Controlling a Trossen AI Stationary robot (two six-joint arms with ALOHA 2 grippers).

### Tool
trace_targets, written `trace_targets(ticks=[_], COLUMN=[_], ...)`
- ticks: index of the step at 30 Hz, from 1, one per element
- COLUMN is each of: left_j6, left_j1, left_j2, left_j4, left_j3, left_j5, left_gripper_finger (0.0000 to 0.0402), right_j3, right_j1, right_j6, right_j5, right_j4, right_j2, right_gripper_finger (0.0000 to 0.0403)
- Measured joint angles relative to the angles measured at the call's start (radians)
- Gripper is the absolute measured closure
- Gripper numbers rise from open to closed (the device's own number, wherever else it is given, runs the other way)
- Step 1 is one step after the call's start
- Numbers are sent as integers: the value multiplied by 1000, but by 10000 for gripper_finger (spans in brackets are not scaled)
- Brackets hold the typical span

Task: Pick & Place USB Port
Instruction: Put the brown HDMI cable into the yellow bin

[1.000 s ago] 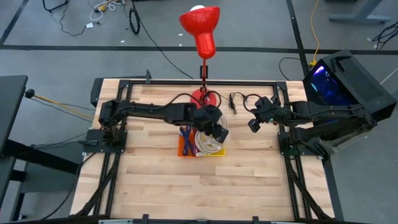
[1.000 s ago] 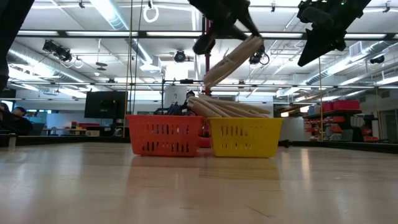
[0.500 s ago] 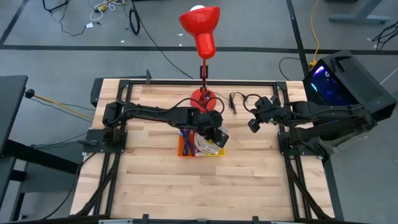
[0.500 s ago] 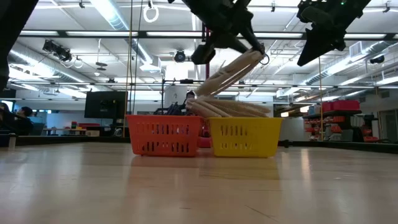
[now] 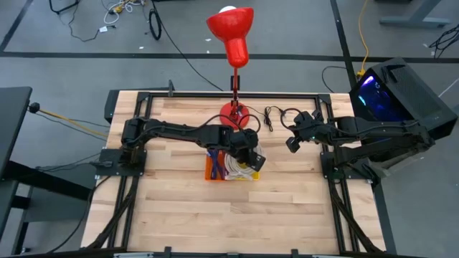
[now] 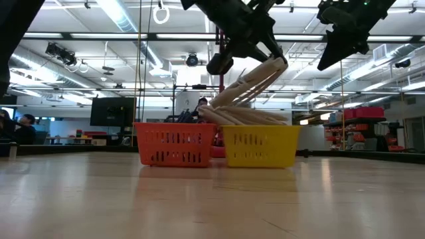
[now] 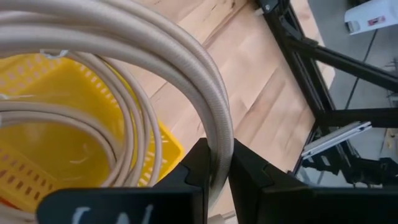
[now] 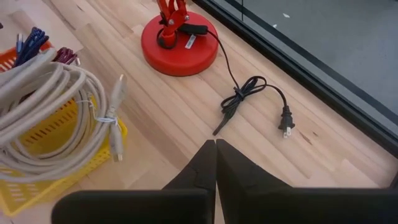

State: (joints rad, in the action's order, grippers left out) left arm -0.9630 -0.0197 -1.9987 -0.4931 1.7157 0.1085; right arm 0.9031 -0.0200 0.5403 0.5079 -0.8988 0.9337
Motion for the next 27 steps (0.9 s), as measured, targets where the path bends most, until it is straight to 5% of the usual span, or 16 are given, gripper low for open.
trace_targets(ticks=[18,27], left_j6=[6,6], left_j1=[5,12], left_j2=[2,3], left_j4=[44,91], left_j3=[0,0], left_j5=[23,19], left_gripper_finger=[355,317], right_j3=[0,0], right_j1=[0,0], right_j6=[-4,-4], right_j5=[0,0], right_j4=[1,1], right_j2=[0,0], right_gripper_finger=[392,392])
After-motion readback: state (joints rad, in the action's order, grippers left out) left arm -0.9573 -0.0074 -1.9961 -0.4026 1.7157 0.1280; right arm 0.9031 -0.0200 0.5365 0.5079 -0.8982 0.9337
